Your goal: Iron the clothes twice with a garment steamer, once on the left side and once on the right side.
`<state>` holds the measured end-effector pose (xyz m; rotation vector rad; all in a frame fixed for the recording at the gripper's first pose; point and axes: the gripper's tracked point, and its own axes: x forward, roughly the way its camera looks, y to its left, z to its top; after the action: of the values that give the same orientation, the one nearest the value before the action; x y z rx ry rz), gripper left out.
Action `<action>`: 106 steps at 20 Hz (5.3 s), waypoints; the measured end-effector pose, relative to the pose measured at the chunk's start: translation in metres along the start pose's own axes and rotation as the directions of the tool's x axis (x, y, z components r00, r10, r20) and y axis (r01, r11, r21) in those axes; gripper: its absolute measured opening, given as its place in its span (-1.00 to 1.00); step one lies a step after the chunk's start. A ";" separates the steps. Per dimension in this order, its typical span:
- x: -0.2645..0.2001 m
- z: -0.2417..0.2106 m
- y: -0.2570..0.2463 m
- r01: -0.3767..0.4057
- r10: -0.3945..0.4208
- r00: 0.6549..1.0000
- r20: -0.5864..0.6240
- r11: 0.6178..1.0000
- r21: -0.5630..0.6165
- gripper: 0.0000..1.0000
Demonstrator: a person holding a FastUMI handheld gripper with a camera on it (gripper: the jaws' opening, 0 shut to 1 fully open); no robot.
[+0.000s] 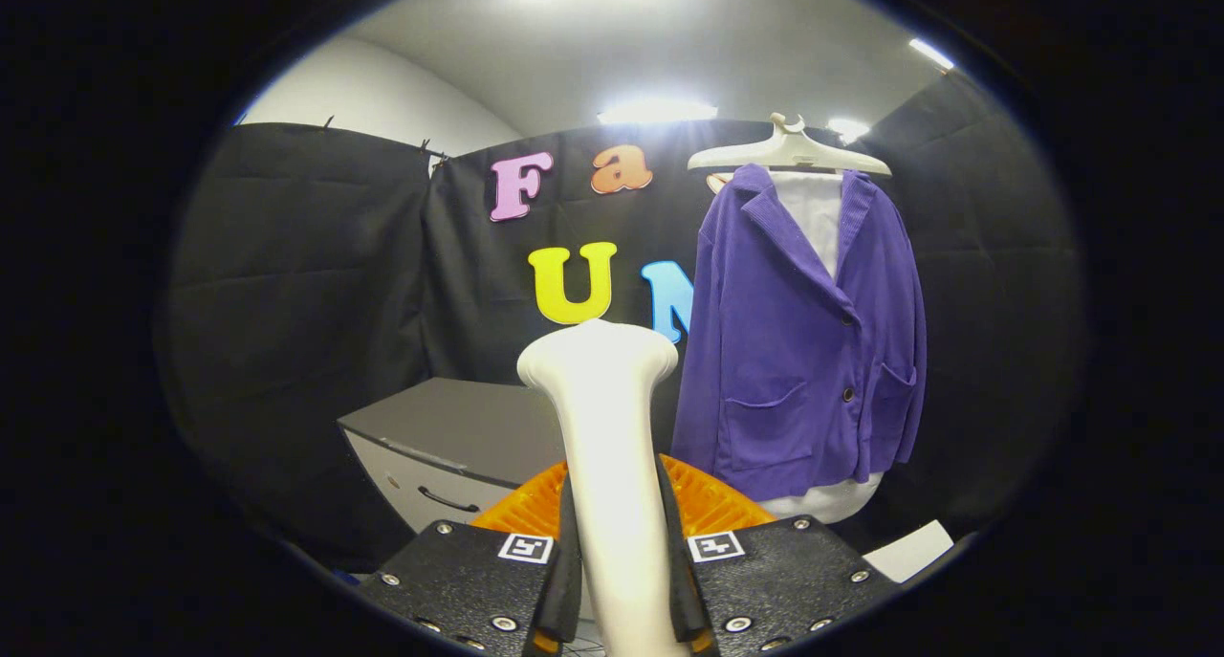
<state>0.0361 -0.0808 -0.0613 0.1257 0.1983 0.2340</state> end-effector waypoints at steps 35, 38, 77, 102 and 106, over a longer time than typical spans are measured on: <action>0.129 0.147 -0.152 0.405 -0.417 0.885 0.205 0.909 0.102 -0.27; 0.144 0.147 -0.166 0.423 -0.443 0.873 0.205 0.896 0.137 -0.27; 0.159 -0.082 -0.178 0.495 -0.454 0.860 -0.233 0.853 0.164 -0.24; 0.122 -0.149 -0.179 0.539 -0.457 0.815 -0.356 0.825 0.173 -0.25; 0.105 -0.133 -0.183 0.535 -0.461 0.821 -0.336 0.826 0.176 -0.25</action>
<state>0.1483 -0.2187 -0.2364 0.3002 0.5386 -0.3146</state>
